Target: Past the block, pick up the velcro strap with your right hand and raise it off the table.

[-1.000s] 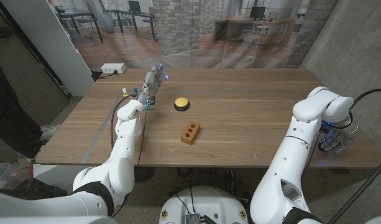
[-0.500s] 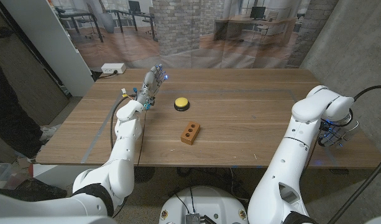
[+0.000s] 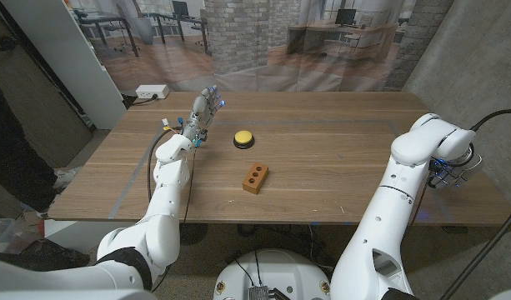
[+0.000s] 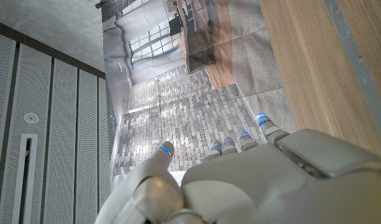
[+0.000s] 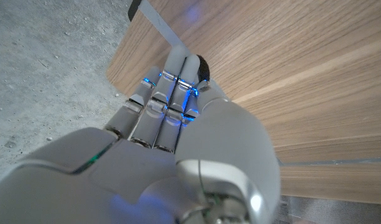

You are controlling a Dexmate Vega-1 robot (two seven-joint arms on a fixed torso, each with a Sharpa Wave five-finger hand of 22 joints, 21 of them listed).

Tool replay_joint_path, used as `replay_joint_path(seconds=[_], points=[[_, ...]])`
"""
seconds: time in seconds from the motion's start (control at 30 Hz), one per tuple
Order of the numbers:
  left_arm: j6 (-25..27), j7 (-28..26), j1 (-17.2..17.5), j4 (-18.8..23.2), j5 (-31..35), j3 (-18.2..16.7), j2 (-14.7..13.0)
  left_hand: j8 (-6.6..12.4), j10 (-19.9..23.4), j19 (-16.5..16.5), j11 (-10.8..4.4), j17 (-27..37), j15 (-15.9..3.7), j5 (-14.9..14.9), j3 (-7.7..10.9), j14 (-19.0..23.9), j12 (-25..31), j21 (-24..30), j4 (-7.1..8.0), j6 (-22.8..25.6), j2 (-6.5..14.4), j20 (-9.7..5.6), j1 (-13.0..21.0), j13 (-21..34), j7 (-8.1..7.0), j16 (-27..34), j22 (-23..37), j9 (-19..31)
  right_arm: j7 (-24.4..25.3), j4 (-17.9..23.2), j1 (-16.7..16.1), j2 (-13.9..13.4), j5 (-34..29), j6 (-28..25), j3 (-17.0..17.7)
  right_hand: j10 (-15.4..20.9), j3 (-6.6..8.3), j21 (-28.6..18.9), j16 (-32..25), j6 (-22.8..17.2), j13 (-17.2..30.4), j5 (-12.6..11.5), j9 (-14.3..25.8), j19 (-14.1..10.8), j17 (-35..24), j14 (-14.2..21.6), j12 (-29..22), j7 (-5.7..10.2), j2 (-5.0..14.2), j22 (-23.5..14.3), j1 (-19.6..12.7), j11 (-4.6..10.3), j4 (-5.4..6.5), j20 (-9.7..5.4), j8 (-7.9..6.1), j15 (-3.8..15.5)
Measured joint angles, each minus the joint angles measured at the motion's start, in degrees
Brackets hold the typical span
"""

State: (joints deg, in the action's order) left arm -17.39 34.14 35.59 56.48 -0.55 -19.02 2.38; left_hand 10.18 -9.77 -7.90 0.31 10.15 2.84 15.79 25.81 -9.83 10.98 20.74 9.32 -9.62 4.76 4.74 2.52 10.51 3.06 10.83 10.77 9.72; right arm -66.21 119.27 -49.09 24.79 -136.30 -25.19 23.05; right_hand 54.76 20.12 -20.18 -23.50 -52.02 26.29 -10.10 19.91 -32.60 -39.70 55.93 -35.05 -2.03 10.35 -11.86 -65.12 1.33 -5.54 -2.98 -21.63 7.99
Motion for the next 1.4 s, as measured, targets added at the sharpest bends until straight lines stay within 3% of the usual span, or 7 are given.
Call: replay_joint_path(seconds=[1.4], points=[[1.53,0.36,2.75,4.94,-1.70,0.33,-0.67,0.00,0.00,0.21,0.00,0.00,0.00,0.33,-0.40,0.00,0.00,-0.62,0.09,0.00,0.00,-0.22,0.00,0.00,0.00,0.00,0.00,0.00,8.22,6.20,-3.31,1.03,3.39,1.87,-4.78,0.30,0.71,-1.23,0.66,0.01,-0.27,-0.04,-0.37,0.00,-1.06,0.72,-0.44,0.01,-0.02,0.15,0.01,0.31,0.23,0.00,-0.22,-0.09]])
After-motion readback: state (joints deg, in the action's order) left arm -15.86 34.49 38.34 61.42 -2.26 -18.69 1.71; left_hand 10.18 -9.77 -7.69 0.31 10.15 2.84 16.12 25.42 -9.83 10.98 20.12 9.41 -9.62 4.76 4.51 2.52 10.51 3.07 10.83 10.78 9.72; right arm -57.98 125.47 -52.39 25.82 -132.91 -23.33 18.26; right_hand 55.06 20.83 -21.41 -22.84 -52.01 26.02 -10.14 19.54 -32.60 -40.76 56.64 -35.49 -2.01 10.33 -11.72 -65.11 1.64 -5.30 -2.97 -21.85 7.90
